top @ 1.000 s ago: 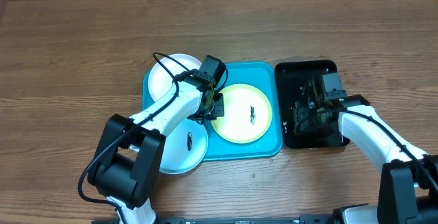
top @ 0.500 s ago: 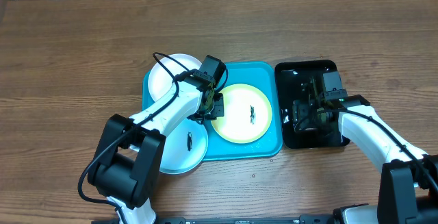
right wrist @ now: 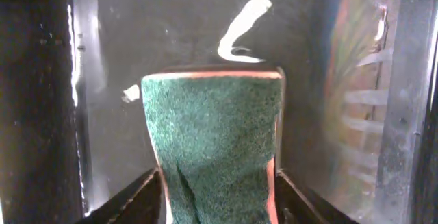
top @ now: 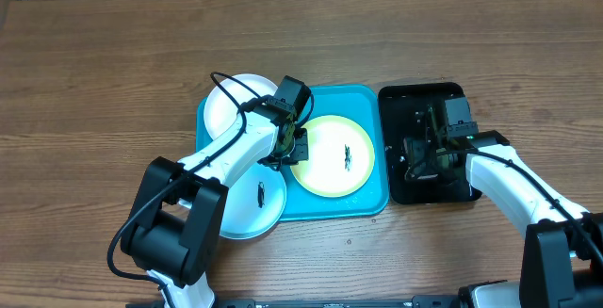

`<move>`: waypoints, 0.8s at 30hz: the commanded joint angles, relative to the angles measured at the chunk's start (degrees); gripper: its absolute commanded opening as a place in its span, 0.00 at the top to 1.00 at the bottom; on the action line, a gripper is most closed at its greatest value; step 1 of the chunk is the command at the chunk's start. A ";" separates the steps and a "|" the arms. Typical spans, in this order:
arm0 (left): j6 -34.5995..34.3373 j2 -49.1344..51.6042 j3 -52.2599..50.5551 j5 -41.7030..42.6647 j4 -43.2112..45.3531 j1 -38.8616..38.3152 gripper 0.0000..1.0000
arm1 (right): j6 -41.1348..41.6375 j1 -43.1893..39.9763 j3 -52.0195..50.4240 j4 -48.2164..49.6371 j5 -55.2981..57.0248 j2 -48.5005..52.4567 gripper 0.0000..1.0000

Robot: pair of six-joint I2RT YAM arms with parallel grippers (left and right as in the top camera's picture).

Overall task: Clean dirty plates on tray and stack at the side
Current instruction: 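Align the right gripper over the green sponge and close on it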

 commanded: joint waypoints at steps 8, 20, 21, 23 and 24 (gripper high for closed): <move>1.11 0.72 -0.20 -0.79 -0.11 0.57 0.87 | 0.07 -0.11 1.14 0.13 0.31 -0.37 0.48; 1.11 0.72 -0.20 -0.79 -0.07 0.57 0.87 | -0.15 -0.11 -0.17 0.57 0.33 -0.37 0.48; 1.11 0.72 -0.20 -0.79 -0.07 0.57 0.87 | -0.20 -0.11 -0.33 0.92 0.33 -0.37 0.48; 1.11 0.72 -0.20 -0.81 -0.04 0.57 0.87 | -0.17 -0.11 -0.31 1.57 0.33 -0.37 0.50; 1.14 0.72 -0.20 -0.81 -0.04 0.59 0.87 | -0.17 -0.11 -0.26 1.73 0.33 -0.37 0.52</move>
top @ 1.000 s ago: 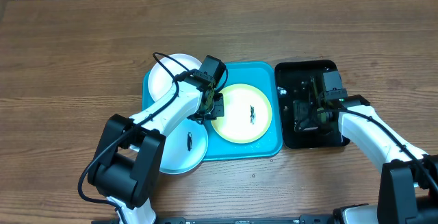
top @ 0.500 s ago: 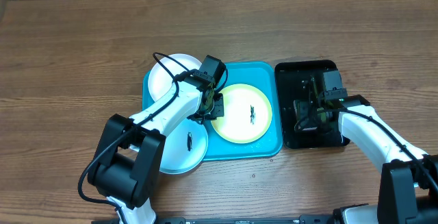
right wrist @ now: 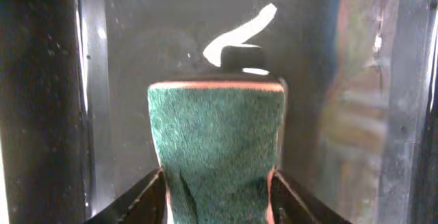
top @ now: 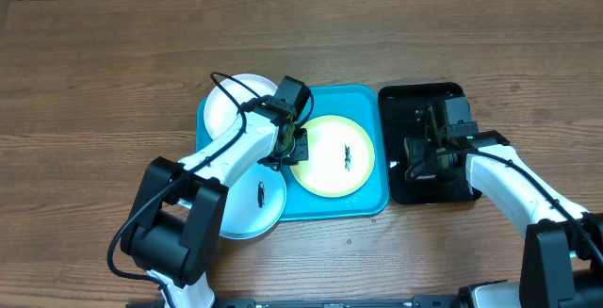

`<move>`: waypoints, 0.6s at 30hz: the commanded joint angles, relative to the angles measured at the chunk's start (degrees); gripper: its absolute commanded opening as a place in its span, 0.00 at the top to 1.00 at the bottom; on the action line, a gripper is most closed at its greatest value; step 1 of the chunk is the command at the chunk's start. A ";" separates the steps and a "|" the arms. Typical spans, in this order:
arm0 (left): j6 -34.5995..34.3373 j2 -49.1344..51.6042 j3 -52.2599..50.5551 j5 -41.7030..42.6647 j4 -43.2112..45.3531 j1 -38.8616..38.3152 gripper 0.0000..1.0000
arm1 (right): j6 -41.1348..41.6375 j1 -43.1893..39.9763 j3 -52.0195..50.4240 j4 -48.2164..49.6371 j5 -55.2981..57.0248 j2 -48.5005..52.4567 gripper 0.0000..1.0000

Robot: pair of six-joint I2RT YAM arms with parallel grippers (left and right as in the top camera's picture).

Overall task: Clean dirty plates on tray and stack at the side
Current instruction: 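Align the right gripper over the green sponge and close on it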

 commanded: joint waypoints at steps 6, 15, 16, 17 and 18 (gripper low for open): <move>1.14 0.72 -0.20 -0.79 0.00 0.59 0.86 | -0.20 -0.11 -0.24 -0.02 0.31 -0.37 0.51; 1.14 0.72 -0.20 -0.79 0.17 0.59 0.86 | -0.46 -0.11 -0.33 -1.53 0.31 -0.37 0.51; 1.11 0.72 -0.20 -0.79 0.17 0.59 0.86 | -0.85 -0.11 -0.31 -1.53 0.31 -0.37 0.53; 1.14 0.72 -0.20 -0.79 0.17 0.59 0.86 | -1.49 -0.11 -0.33 -1.55 0.31 -0.37 0.56; 1.14 0.72 -0.20 -0.79 0.17 0.61 0.86 | -1.49 -0.11 -0.33 -1.60 0.31 -0.37 0.60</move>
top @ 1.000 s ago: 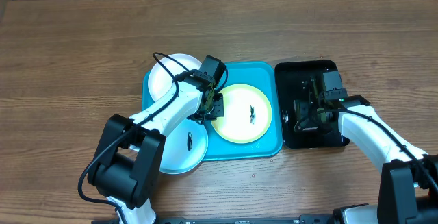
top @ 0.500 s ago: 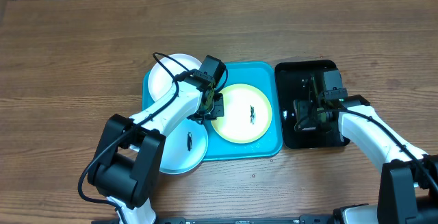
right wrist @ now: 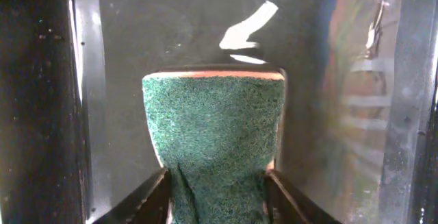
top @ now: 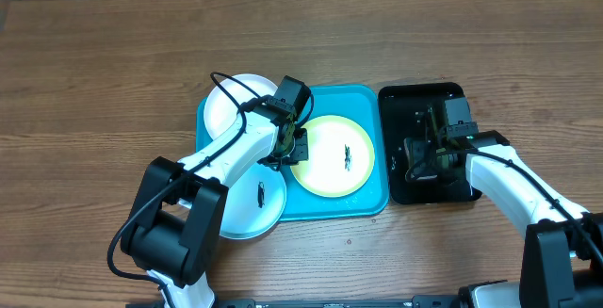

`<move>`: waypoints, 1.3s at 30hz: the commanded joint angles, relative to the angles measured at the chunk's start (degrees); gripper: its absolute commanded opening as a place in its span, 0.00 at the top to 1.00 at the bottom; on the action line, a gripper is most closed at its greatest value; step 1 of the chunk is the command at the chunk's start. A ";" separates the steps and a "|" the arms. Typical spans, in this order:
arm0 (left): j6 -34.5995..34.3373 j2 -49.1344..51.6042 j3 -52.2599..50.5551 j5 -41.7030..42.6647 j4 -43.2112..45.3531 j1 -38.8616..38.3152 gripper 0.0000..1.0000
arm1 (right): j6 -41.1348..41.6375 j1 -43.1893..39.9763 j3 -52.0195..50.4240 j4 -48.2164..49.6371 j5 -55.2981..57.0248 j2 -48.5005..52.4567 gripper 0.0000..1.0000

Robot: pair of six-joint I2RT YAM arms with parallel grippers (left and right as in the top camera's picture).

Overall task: Clean dirty plates on tray and stack at the side
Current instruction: 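Align the right gripper over the green sponge and close on it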

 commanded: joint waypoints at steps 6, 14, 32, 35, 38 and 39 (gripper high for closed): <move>1.11 0.72 -0.17 -0.79 0.17 0.59 0.86 | -0.76 -0.11 -0.33 -0.59 0.28 -0.37 0.55; 1.11 0.72 -0.17 -0.79 0.33 0.59 0.86 | -0.76 -0.11 -0.35 -1.18 0.26 -0.37 0.56; 1.11 0.72 -0.17 -0.79 0.42 0.59 0.86 | -0.76 -0.11 -0.35 -1.75 0.24 -0.37 0.51; 1.11 0.72 -0.17 -0.79 0.44 0.59 0.86 | -0.76 -0.11 -0.35 -2.08 0.26 -0.37 0.53; 1.11 0.72 -0.17 -0.79 0.44 0.59 0.86 | -0.79 -0.11 -0.35 -2.10 0.26 -0.37 0.53; 1.11 0.72 -0.17 -0.76 0.42 0.59 0.86 | -0.76 -0.11 -0.35 -2.08 0.26 -0.37 0.54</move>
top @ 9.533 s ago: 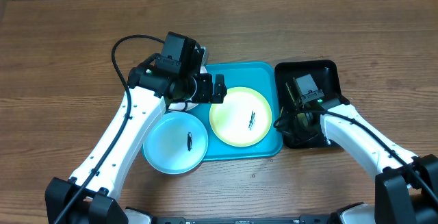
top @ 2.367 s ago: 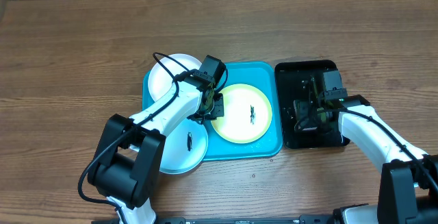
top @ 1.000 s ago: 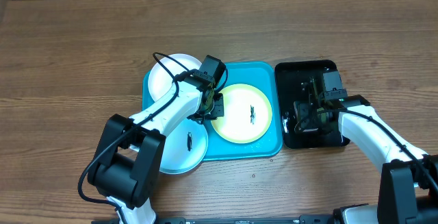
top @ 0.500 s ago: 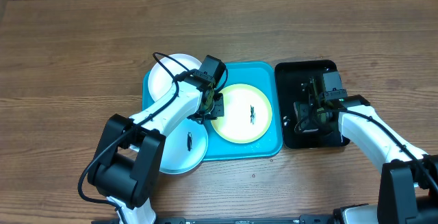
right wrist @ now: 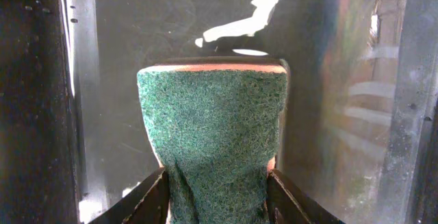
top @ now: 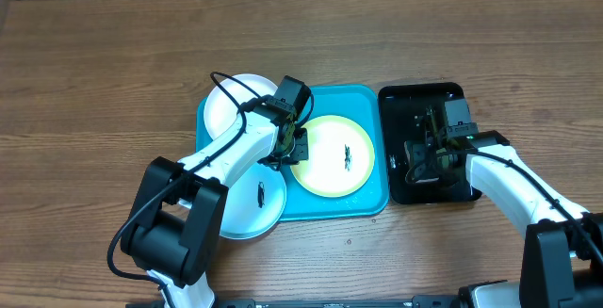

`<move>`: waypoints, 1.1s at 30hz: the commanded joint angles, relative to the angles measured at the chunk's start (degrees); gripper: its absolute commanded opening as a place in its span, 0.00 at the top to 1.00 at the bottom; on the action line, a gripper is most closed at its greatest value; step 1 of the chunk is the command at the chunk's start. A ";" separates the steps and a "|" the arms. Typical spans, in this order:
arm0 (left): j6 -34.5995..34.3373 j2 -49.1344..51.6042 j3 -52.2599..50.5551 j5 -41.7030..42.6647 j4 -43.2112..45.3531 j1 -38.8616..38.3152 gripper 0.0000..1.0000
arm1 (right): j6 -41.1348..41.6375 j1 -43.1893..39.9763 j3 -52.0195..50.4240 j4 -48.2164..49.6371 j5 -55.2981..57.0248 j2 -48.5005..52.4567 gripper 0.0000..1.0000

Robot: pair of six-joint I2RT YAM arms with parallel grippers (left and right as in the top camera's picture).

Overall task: Clean dirty plates on tray and stack at the side
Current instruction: 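Align the right gripper over the green sponge and close on it, then lift the green sponge with the right gripper out of the black tray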

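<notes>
A yellow-green plate [top: 332, 155] with black marks lies on the blue tray [top: 363, 204]. My left gripper [top: 298, 144] sits at that plate's left rim; whether it grips the rim cannot be told from above. My right gripper [right wrist: 215, 177] is shut on a green scouring sponge [right wrist: 212, 121] with an orange back. It holds the sponge down inside the black bin [top: 403, 99], right of the tray. The bin's wet floor [right wrist: 137, 59] shows a white streak [right wrist: 239, 22] beyond the sponge.
A white plate [top: 226, 108] lies at the tray's upper left corner. Another white plate [top: 247, 204] with a black mark lies at the tray's lower left, under my left arm. Bare wooden table [top: 104, 82] surrounds them.
The sponge stays pinched in my right gripper inside the bin and has shifted only slightly against the bin floor. The white streak beyond it has changed shape. The left arm has not moved.
At every moment my left gripper stood at the green plate's left rim. My right gripper held the sponge in the black bin throughout, shifting a little over its wet floor each time. The plates and tray have kept their places.
</notes>
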 commanded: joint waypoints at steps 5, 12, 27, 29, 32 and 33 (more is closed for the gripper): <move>1.11 0.72 -0.20 -0.79 0.28 0.59 0.86 | -0.02 -0.11 -0.35 -0.24 0.26 -0.37 0.57; 1.11 0.72 -0.20 -0.79 0.31 0.59 0.86 | 0.00 -0.11 0.26 1.53 0.24 -0.37 0.96; 1.11 0.72 -0.20 -0.76 0.44 0.59 0.87 | 0.04 -0.11 10.93 -8.46 -1.86 -0.37 0.96; 1.11 0.72 -0.20 -0.79 0.42 0.59 0.87 | 0.04 -0.11 10.93 -8.66 -1.86 -0.37 0.96; 1.11 0.72 -0.20 -0.79 0.39 0.59 0.91 | 0.02 -0.11 10.93 -8.57 -1.86 -0.37 0.96; 1.11 0.72 -0.20 -0.76 0.39 0.59 0.92 | 0.04 -0.11 10.93 -8.61 -1.90 -0.37 0.96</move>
